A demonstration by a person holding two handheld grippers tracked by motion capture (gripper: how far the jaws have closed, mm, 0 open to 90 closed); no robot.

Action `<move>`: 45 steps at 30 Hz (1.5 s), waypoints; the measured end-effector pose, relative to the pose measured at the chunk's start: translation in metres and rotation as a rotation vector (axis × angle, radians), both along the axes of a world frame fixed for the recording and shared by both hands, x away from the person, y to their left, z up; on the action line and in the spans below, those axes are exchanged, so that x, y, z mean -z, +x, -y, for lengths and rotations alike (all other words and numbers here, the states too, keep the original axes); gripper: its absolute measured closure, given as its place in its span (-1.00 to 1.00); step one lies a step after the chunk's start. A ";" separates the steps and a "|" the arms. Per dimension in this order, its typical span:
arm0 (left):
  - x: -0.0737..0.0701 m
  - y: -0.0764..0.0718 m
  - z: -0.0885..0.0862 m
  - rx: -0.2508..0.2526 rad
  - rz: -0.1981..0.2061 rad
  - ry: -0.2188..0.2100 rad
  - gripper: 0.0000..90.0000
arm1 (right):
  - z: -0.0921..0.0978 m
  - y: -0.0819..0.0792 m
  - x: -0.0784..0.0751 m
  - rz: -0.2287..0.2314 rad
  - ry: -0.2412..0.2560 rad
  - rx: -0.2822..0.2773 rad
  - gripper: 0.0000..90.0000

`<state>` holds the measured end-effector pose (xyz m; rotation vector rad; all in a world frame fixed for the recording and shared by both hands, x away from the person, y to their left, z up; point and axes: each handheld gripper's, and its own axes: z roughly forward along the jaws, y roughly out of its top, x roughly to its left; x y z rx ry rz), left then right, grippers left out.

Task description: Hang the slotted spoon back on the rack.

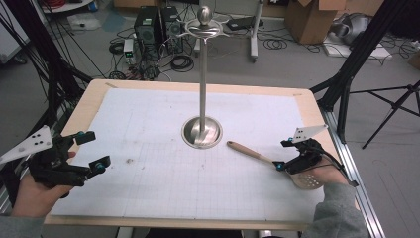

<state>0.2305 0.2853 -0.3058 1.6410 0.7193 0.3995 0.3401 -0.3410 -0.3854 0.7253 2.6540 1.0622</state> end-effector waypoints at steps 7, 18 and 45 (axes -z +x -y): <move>0.001 0.000 -0.001 -0.002 -0.001 -0.002 -0.93 | -0.001 0.004 0.006 -0.021 -0.056 0.002 -0.69; -0.001 -0.003 0.010 0.022 0.004 0.024 -0.93 | -0.004 0.008 0.010 -0.039 -0.113 0.001 -0.63; 0.000 -0.003 0.006 0.006 -0.002 0.030 -0.93 | -0.010 0.015 0.025 -0.122 -0.225 -0.028 -0.34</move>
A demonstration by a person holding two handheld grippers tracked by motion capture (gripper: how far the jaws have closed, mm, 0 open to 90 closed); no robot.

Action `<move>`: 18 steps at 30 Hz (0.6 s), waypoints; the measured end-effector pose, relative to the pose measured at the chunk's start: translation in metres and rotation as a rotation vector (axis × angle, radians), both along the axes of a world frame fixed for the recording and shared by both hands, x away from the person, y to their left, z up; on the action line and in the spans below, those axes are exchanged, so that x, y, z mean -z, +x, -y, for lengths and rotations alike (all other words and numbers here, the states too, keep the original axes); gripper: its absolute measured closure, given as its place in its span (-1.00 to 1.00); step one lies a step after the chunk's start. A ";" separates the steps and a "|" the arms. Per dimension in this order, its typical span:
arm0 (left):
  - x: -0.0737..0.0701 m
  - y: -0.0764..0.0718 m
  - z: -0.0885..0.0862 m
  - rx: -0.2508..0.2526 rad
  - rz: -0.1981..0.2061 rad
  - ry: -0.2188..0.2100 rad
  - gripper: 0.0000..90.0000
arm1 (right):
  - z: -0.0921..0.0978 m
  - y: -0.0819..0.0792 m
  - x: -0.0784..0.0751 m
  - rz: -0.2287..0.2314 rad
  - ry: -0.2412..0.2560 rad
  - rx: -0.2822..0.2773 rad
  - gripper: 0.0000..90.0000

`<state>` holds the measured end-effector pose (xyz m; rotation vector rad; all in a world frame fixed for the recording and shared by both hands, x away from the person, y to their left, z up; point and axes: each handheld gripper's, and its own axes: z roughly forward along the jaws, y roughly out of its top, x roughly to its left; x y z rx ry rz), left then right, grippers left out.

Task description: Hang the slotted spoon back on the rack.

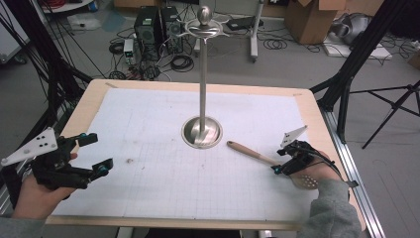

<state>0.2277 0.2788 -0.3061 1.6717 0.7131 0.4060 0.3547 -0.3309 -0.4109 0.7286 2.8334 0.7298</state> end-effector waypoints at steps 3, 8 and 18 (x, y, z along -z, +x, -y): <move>0.001 0.000 -0.001 -0.008 -0.003 0.002 -0.93 | -0.001 0.000 0.002 -0.007 -0.012 -0.007 -0.27; 0.002 0.002 -0.004 -0.013 -0.009 0.001 -0.93 | 0.001 0.000 0.004 -0.016 -0.019 -0.008 -0.15; -0.001 -0.001 -0.006 -0.012 0.002 -0.008 -0.93 | 0.001 -0.001 0.006 -0.032 -0.020 -0.018 0.01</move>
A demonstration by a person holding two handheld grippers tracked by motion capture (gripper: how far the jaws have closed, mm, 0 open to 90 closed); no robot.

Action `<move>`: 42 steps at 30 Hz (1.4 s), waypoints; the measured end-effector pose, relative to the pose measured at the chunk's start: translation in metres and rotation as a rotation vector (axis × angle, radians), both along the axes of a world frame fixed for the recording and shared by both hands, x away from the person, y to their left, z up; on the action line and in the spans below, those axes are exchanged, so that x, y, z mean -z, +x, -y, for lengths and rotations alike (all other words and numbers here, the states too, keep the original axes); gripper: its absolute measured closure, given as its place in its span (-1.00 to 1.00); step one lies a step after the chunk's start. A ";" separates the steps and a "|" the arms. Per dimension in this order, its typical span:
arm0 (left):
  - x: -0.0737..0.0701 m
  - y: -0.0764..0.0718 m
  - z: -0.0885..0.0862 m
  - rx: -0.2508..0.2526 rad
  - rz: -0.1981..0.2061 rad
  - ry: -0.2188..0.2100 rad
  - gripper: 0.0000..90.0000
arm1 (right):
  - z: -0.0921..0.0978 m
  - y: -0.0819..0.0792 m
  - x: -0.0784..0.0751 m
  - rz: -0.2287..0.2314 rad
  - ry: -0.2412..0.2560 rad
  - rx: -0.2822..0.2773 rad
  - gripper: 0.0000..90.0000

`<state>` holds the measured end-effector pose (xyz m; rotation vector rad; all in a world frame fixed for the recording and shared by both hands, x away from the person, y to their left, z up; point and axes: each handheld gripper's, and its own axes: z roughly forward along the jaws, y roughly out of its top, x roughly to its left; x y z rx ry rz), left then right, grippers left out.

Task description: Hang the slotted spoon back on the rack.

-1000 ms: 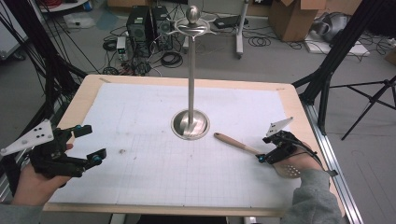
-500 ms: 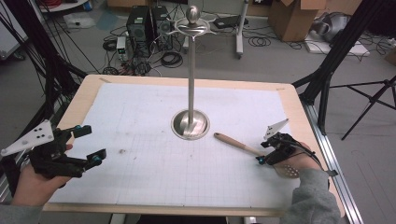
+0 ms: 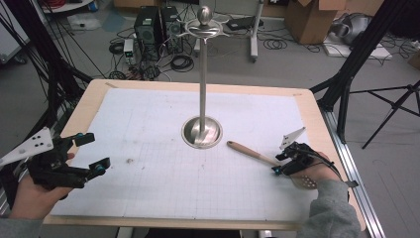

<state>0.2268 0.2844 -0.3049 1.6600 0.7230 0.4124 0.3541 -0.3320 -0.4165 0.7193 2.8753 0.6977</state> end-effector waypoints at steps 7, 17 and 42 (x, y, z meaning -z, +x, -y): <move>0.000 0.000 -0.002 -0.005 0.002 -0.003 -0.93 | 0.002 -0.002 0.001 -0.008 0.001 0.005 0.25; 0.001 0.000 -0.002 -0.009 -0.003 -0.003 -0.93 | 0.000 -0.002 0.000 -0.003 -0.002 -0.004 0.56; -0.001 0.000 -0.003 -0.007 0.001 0.000 -0.93 | -0.007 -0.007 -0.004 0.012 0.004 0.058 0.73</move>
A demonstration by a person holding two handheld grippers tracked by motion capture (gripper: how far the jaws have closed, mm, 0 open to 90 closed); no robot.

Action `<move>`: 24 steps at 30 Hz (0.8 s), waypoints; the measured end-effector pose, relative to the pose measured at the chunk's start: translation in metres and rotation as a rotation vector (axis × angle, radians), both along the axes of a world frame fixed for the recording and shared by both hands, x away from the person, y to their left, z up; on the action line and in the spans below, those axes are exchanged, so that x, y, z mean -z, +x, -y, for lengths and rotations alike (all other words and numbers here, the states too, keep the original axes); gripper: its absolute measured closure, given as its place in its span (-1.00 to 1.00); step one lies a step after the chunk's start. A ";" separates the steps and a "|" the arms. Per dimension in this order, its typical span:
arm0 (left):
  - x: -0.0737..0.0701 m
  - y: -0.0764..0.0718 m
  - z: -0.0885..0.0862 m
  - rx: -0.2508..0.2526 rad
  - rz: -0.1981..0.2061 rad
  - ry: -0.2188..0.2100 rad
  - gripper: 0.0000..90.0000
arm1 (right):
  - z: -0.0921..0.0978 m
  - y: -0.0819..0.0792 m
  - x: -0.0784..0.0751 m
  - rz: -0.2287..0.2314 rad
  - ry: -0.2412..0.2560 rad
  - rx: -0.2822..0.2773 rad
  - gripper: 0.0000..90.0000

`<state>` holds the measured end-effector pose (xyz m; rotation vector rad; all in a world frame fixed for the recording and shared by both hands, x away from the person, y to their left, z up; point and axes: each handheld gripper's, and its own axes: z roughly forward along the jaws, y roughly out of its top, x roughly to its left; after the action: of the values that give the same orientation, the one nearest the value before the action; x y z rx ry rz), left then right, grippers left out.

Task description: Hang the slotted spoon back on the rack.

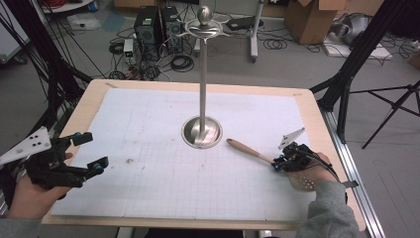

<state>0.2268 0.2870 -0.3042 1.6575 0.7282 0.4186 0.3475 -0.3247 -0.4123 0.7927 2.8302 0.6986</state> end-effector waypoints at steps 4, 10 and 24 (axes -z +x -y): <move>-0.002 -0.001 0.000 0.003 0.007 -0.003 -0.93 | -0.001 -0.002 -0.006 0.027 0.041 0.009 0.73; -0.003 -0.002 0.000 0.004 0.007 -0.005 -0.93 | -0.003 -0.004 -0.013 0.053 0.084 0.020 0.73; -0.003 -0.002 0.001 0.005 0.008 -0.003 -0.93 | 0.004 -0.007 -0.024 0.096 0.169 0.042 0.73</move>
<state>0.2249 0.2860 -0.3015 1.6539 0.7180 0.4199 0.3406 -0.3284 -0.3881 0.8171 2.6877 0.9517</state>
